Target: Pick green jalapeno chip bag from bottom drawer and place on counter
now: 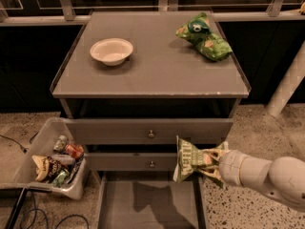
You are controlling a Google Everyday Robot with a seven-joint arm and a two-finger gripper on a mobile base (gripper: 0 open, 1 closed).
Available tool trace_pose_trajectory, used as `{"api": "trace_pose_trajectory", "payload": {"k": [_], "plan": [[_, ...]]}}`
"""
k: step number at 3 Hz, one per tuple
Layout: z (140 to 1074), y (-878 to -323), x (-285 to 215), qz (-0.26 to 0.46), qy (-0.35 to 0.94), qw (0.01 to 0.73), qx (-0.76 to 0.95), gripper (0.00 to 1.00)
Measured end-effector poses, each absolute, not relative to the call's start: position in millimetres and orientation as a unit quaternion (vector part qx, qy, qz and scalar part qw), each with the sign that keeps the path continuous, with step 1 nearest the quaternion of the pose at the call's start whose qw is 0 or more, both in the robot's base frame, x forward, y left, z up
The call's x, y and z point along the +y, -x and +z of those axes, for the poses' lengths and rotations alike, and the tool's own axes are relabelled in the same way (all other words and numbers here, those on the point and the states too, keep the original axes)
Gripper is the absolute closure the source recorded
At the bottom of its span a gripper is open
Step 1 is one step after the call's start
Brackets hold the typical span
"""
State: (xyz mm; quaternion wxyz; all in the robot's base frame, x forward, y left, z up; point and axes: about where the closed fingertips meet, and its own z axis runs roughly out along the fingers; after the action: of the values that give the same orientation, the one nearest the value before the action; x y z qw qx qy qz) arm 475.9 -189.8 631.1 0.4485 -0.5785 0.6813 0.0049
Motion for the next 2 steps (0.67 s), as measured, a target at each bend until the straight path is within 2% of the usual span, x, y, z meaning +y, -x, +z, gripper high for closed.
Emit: {"api": "trace_pose_trajectory", "payload": {"k": [2], "plan": [[762, -471, -170, -0.015, 0.617, 0.480, 0.623, 1.00]]}}
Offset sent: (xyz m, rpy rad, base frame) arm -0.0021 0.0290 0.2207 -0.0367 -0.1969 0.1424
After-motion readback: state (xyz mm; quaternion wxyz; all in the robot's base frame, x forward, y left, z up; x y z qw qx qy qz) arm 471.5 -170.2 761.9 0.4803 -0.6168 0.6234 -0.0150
